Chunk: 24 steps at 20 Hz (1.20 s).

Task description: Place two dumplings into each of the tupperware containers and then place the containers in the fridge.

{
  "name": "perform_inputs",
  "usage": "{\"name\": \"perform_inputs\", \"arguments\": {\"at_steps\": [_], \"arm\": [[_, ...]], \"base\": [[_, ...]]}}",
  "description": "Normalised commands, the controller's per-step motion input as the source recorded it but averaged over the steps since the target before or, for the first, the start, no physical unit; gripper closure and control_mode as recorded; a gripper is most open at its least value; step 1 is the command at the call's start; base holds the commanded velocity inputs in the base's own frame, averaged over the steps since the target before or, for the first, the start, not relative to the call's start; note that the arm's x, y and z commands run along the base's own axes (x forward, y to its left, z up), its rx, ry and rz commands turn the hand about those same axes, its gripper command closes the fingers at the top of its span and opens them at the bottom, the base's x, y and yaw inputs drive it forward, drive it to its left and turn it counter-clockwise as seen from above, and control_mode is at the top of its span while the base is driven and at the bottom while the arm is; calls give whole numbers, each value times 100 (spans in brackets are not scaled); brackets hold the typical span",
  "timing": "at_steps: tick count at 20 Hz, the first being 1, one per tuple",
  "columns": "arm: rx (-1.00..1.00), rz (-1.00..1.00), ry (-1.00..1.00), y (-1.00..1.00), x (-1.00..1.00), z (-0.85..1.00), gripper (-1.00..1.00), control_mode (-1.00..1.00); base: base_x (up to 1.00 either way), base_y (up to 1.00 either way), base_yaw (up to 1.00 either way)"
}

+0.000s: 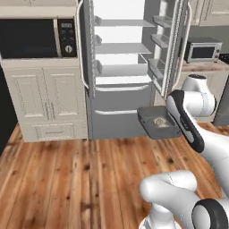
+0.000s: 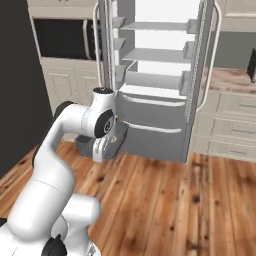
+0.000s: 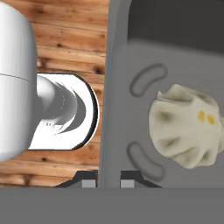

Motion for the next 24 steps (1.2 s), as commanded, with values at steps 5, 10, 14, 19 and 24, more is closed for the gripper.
{"name": "perform_inputs", "arguments": {"at_steps": [5,10,14,19,24], "arm": [[0,0,0,0,0,0,100,100],[0,0,0,0,0,0,100,100],[0,0,0,0,0,0,100,100],[0,0,0,0,0,0,100,100],[0,0,0,0,0,0,100,100]], "base": [[100,0,0],[100,-5,0],[100,-10,0],[100,-16,-7],[96,-15,-13]]}}
